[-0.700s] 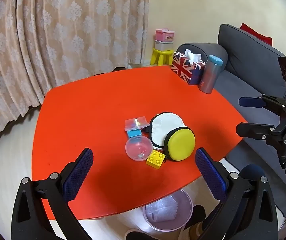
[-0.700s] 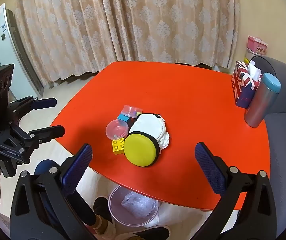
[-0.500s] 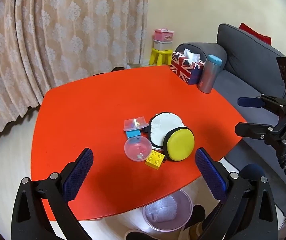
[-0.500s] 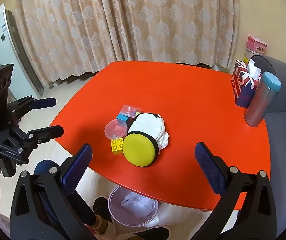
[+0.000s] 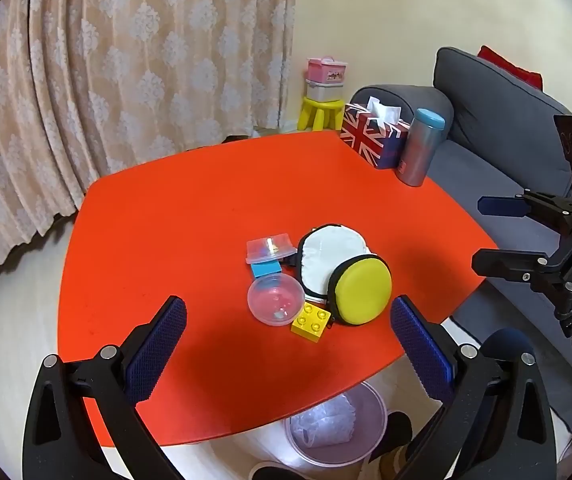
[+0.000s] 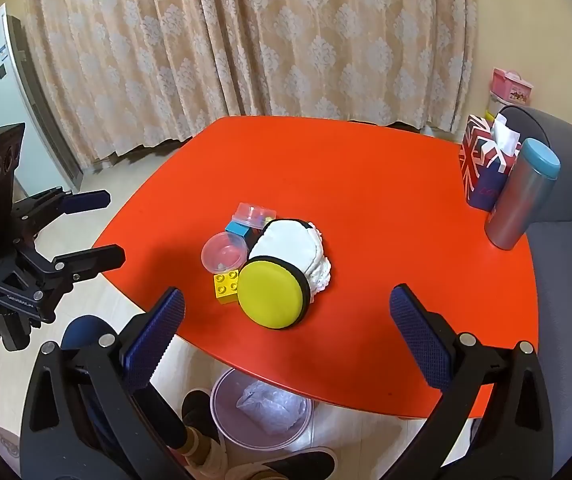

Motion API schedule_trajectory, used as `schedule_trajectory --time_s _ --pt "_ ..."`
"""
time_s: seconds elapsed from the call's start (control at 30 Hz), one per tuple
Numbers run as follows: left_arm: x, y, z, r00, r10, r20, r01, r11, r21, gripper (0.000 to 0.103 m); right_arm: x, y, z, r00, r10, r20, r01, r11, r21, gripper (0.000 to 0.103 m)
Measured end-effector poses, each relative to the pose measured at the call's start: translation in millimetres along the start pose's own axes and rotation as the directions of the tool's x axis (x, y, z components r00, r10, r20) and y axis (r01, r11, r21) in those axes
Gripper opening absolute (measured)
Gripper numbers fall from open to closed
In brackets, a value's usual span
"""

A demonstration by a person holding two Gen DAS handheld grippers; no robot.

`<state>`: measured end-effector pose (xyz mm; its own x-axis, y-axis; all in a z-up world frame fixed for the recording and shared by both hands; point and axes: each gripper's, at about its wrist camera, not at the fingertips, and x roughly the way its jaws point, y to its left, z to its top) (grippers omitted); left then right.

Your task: Collect trash

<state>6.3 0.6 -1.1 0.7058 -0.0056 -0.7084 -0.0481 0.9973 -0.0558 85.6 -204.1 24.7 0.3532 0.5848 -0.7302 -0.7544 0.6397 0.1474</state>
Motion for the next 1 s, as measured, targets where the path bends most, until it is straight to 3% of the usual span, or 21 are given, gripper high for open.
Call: schedule_trajectory --time_s 1.0 --pt "3.4 1.7 -4.2 1.000 -0.018 -0.003 0.018 1.000 -0.006 0.098 4.1 -0.9 -1.5 1.000 0.001 -0.009 -0.001 1.000 -0.002 0.100"
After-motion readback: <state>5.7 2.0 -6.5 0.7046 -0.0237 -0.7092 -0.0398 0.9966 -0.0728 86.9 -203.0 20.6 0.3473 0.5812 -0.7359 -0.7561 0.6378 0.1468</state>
